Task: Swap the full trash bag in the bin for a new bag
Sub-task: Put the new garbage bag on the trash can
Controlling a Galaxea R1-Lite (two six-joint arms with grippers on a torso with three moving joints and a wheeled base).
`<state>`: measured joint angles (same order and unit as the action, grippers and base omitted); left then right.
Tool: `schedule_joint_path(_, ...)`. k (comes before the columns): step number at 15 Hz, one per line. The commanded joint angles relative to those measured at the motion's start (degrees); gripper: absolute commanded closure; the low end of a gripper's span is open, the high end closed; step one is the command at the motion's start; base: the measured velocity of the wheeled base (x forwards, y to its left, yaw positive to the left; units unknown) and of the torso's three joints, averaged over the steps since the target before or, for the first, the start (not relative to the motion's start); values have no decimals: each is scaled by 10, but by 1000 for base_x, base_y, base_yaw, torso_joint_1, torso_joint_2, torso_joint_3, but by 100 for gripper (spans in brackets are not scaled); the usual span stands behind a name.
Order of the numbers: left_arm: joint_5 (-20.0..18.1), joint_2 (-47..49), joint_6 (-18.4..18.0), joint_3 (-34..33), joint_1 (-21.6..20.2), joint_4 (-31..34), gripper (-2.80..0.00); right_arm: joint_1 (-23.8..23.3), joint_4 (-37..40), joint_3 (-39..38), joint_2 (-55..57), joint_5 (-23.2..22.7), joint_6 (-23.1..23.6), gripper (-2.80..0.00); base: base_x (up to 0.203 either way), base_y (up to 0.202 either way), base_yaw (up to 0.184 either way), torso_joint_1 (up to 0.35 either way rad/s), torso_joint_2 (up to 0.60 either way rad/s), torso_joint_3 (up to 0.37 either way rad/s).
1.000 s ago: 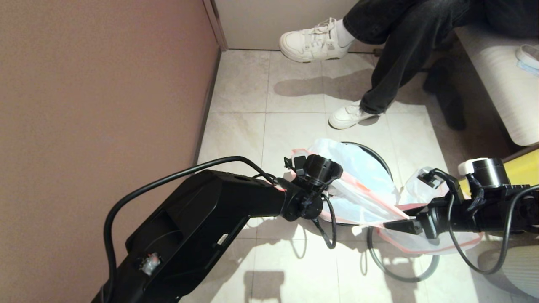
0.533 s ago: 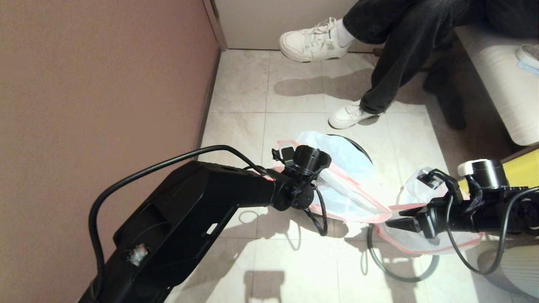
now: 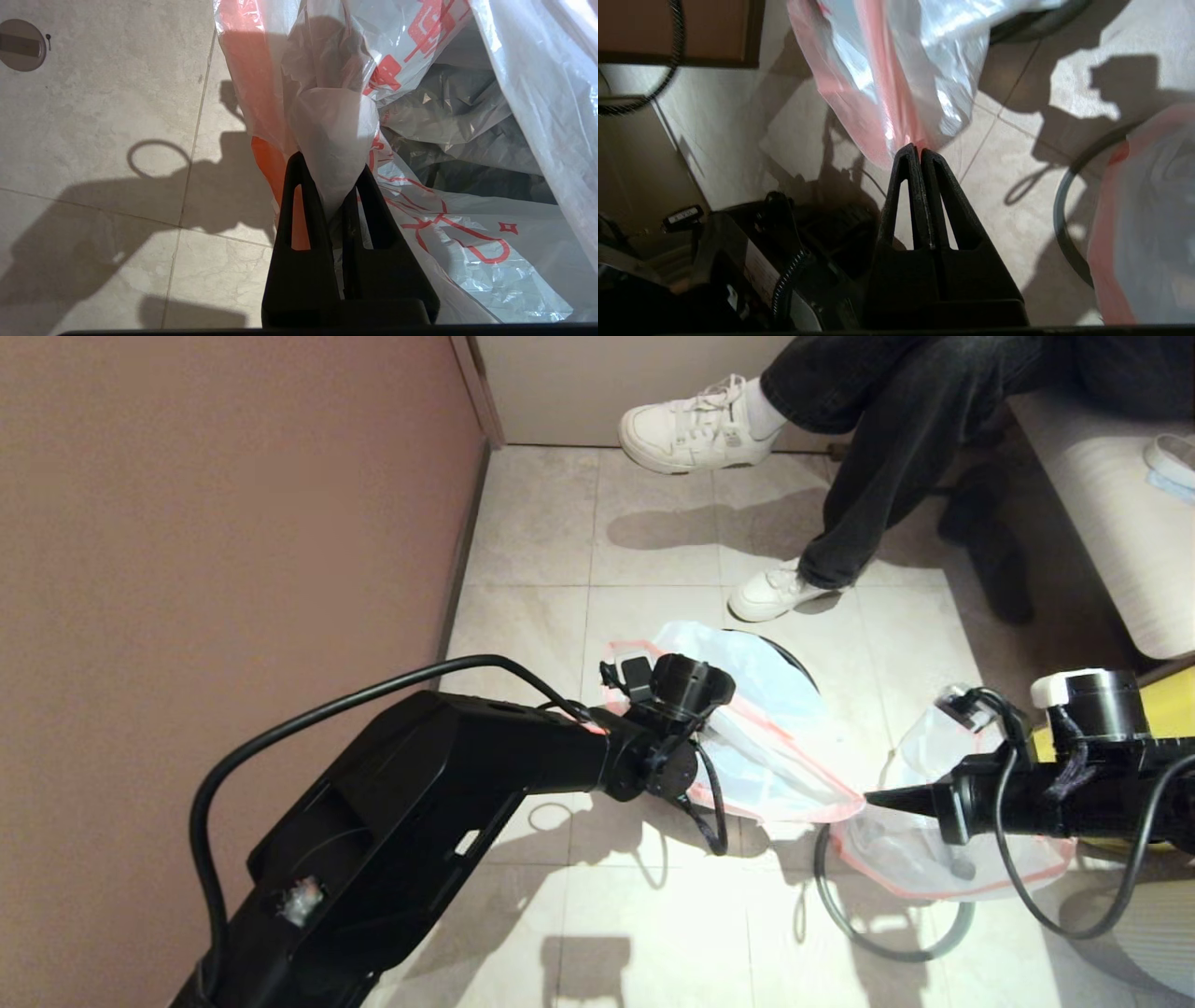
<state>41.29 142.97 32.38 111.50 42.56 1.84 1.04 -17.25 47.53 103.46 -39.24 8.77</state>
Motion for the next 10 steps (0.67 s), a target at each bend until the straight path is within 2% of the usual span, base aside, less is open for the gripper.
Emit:
schedule_joint_path(1, 2, -1, 2, 0, 3, 0, 0, 29, -25, -3, -15, -1, -41, 0, 0, 0, 0, 0, 0, 0)
schedule_joint_path(4, -6, -1, 6, 0, 6, 0, 0, 50, -105, -16, 31, 6, -83, 0, 0, 0, 0, 0, 0, 0)
schedule_joint_path(6, -15, 1, 15, 0, 5, 0, 0, 62, -142, -17, 55, 47, -105, 0, 0, 0, 0, 0, 0, 0)
schedule_joint_path(8, -15, 2, 15, 0, 3, 0, 0, 63, -143, -20, 60, 53, -99, 0, 0, 0, 0, 0, 0, 0)
schedule_joint_path(10, -15, -1, 15, 0, 1, 0, 0, 66, -143, -21, 76, 78, -80, 0, 0, 0, 0, 0, 0, 0)
